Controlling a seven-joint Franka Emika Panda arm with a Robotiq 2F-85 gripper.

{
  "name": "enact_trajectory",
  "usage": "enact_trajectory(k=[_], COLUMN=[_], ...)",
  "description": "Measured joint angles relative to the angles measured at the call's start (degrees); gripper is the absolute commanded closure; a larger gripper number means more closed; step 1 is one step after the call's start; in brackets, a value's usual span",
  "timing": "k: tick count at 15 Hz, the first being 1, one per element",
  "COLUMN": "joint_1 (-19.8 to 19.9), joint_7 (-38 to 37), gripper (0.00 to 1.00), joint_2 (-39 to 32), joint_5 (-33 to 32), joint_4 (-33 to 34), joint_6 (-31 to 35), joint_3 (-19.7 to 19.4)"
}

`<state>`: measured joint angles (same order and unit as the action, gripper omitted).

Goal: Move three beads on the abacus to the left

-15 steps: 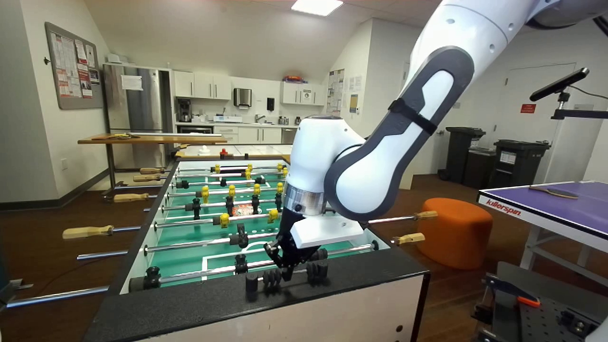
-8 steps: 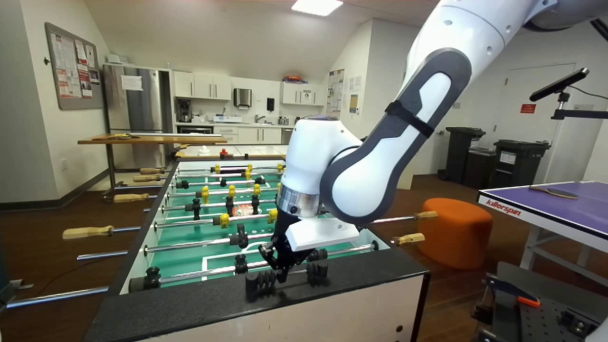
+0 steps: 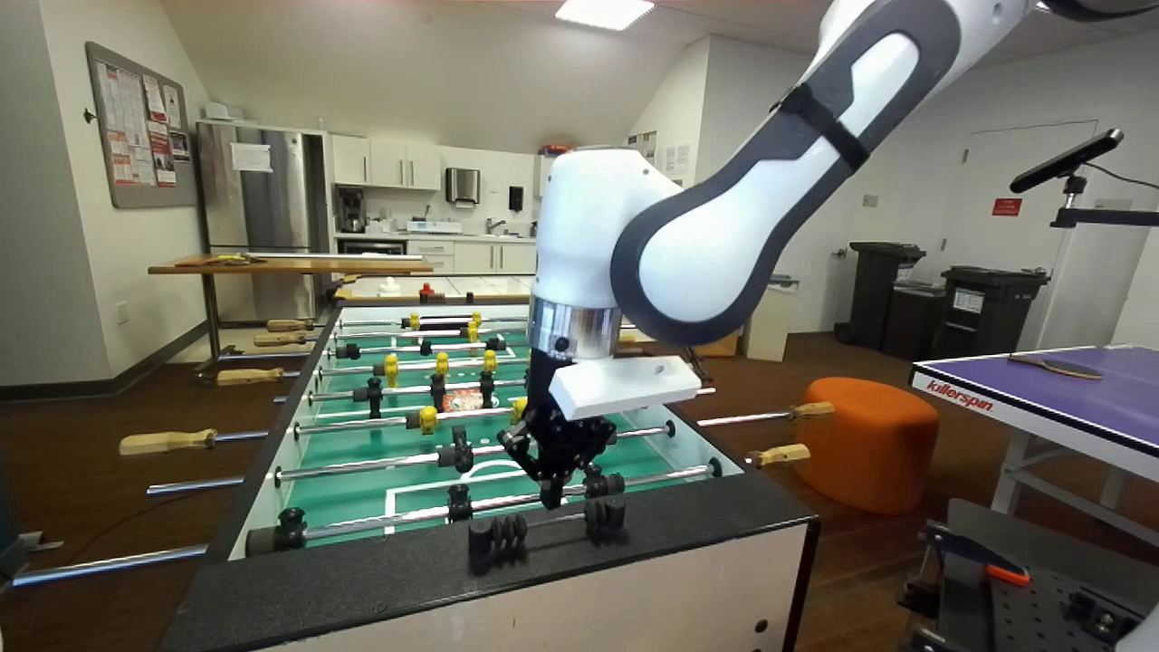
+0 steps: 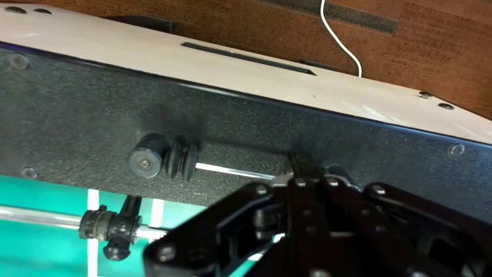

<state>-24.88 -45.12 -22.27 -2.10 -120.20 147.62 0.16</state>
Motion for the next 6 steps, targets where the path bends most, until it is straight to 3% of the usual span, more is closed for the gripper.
enact_trajectory(k=[6], joint_1=[1.72], joint_7=[0.00], gripper=[1.00], joint_2=[6.79], joint_5=[-0.19], joint_4=[-1.07], joint_6=[-8.50], joint_3=[1.78])
